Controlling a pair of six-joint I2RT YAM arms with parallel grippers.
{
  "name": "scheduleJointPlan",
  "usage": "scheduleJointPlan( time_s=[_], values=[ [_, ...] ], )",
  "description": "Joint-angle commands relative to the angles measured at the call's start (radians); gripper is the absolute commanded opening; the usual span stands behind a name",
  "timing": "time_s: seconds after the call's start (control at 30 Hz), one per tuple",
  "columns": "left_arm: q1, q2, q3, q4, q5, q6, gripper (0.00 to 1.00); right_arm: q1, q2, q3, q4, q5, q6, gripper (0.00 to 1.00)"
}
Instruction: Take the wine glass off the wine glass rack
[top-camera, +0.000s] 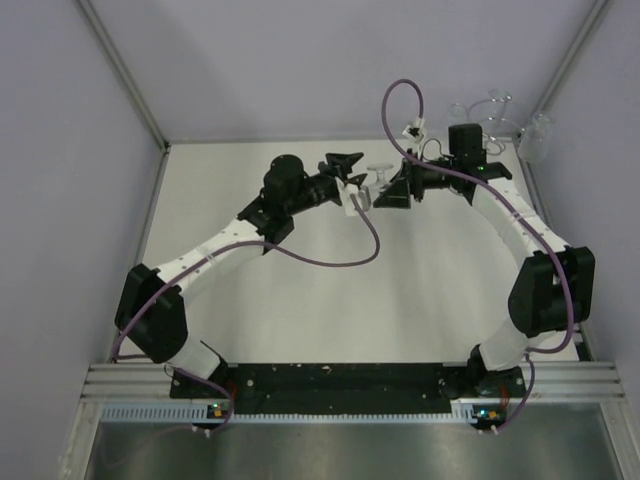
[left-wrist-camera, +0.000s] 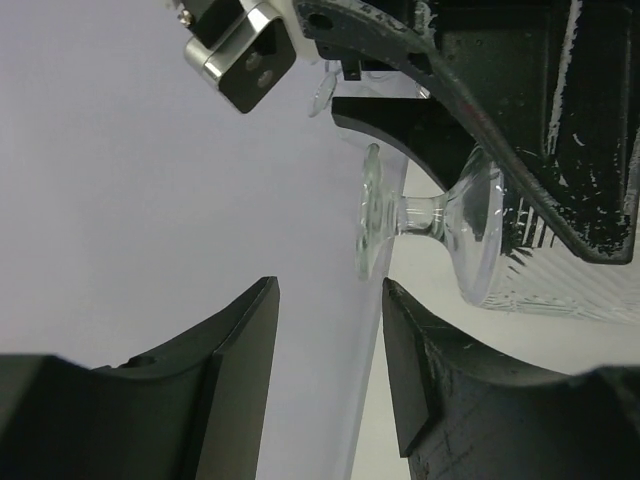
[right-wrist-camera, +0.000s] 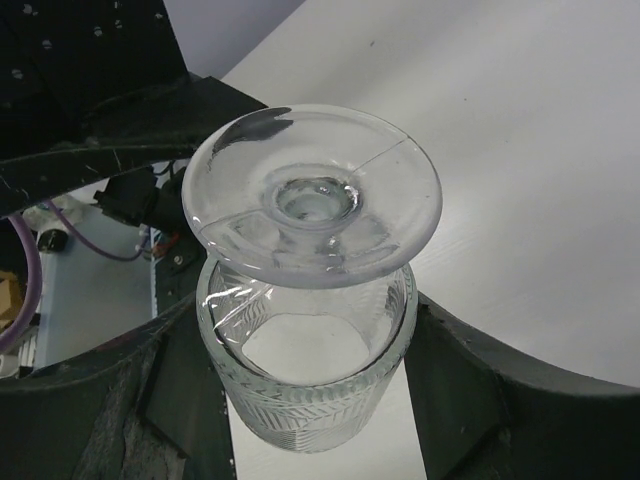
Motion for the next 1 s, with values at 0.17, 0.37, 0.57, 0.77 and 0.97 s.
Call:
scheduleJointPlan(
  time_s=[0.17, 0.37, 0.57, 0.77, 0.97],
  values=[
    [-0.047, 0.047, 0.076, -0.02, -0.001, 0.055, 0.5, 0.011, -0.003, 0.068, 0.005, -0.057, -0.064, 0.0],
    [-0.06, 0.067, 0.096, -0.05, -0.025, 0.072, 0.4, 0.013, -0.023, 0.061, -0.014, -0.044, -0.085, 0.0],
    [-0.063, 0.075, 0.095, -0.096, -0.062, 0.117, 0.12, 0.023, -0.024, 0.057, -0.024, -0.039, -0.108, 0.0],
    [-0.063, 0.068, 0.075, -0.098, -0.082, 0.106, 0.0, 0.031, -0.024, 0.065, -0.041, -0.03, -0.117, 0.0],
    [-0.051, 0.059, 0.056, -0.101, -0.151, -0.084, 0.0, 0.031, -0.018, 0.061, -0.043, 0.005, -0.09, 0.72]
  ],
)
